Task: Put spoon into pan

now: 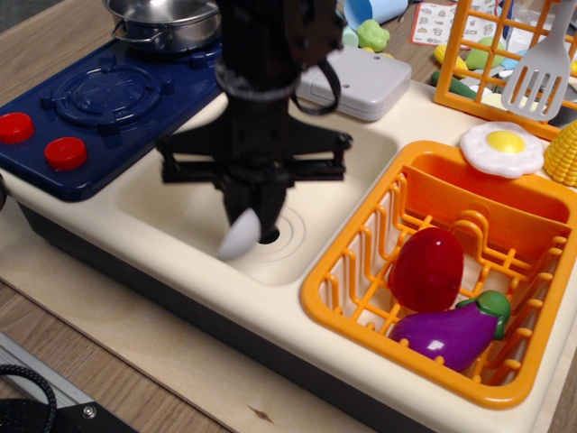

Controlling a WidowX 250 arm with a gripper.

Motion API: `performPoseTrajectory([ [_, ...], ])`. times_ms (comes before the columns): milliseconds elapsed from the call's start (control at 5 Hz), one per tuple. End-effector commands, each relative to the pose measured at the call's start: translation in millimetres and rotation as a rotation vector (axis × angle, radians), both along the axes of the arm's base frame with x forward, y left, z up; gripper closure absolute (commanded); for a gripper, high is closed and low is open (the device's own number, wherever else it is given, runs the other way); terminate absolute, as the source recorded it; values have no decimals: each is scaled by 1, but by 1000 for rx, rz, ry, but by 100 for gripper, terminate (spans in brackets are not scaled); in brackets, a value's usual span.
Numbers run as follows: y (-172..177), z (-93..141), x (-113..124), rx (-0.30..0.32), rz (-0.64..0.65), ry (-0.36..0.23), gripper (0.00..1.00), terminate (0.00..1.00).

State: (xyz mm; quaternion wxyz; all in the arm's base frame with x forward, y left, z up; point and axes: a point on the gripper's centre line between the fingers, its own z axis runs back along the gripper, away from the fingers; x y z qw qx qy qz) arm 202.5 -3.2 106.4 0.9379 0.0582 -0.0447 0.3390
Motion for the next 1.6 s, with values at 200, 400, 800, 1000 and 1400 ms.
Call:
performPoseTrajectory([
  [200,33,63,-4,143,5,-14,100,0],
  [400,56,70,-1,195,-37,-46,100,0],
  [800,106,82,11,309,-197,-176,100,0],
  [1000,128,89,22,316,-275,-229,100,0],
  [1400,169,91,50,340,-383,-316,100,0],
])
